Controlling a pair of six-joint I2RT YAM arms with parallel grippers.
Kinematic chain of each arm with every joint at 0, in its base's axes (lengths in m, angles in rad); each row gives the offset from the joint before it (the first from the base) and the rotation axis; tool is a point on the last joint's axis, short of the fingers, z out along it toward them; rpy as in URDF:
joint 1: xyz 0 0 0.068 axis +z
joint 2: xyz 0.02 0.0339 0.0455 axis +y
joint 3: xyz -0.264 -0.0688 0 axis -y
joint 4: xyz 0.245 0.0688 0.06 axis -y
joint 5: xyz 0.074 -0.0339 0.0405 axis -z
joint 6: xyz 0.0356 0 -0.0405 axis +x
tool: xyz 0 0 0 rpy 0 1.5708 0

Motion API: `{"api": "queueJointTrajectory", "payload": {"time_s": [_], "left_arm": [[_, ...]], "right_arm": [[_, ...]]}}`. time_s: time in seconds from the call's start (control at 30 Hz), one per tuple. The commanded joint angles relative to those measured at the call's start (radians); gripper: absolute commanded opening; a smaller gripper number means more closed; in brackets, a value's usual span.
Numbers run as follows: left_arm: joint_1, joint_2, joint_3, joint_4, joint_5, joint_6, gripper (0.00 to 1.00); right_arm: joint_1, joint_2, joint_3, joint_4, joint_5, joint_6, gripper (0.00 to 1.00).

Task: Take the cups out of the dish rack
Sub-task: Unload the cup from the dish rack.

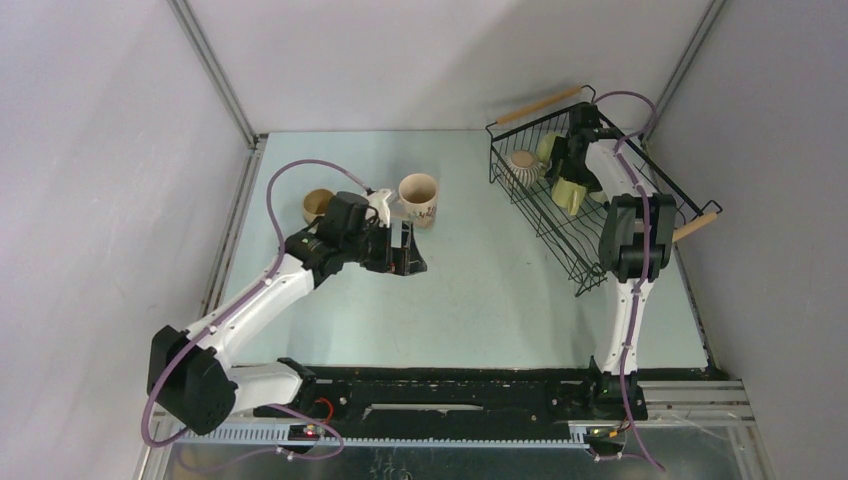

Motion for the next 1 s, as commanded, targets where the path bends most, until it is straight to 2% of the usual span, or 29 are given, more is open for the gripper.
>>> {"api": "queueJointTrajectory", "payload": {"time_s": [0.0, 0.17, 0.27, 0.5, 0.63, 0.83, 0.97], "left_arm": [[-0.001, 0.007, -0.027, 0.024, 0.013, 0.017, 1.0], [-0.006, 0.011, -0.028, 0.025, 0.009, 0.021, 1.0], [-0.009, 0.017, -0.028, 0.024, 0.01, 0.02, 1.0], [-0.015, 0.021, -0.03, 0.025, 0.008, 0.024, 1.0], [-0.018, 0.016, -0.029, 0.024, -0.002, 0.024, 1.0], [-0.02, 0.008, -0.018, 0.022, 0.009, 0.007, 1.0], [-0.02, 0.0, -0.005, 0.028, 0.015, -0.013, 1.0]], "right_arm": [[0.0, 0.005, 0.051, 0.038, 0.015, -0.033, 1.0], [0.002, 0.01, 0.055, 0.046, 0.026, -0.044, 0.93], [0.0, 0.01, 0.059, 0.047, 0.029, -0.047, 0.84], [0.008, -0.029, 0.062, 0.023, 0.043, -0.027, 0.42], [0.012, -0.067, 0.088, -0.026, 0.051, 0.01, 0.27], [0.009, -0.124, 0.128, -0.092, 0.055, 0.032, 0.13], [0.008, -0.16, 0.142, -0.131, 0.055, 0.034, 0.1]]}}
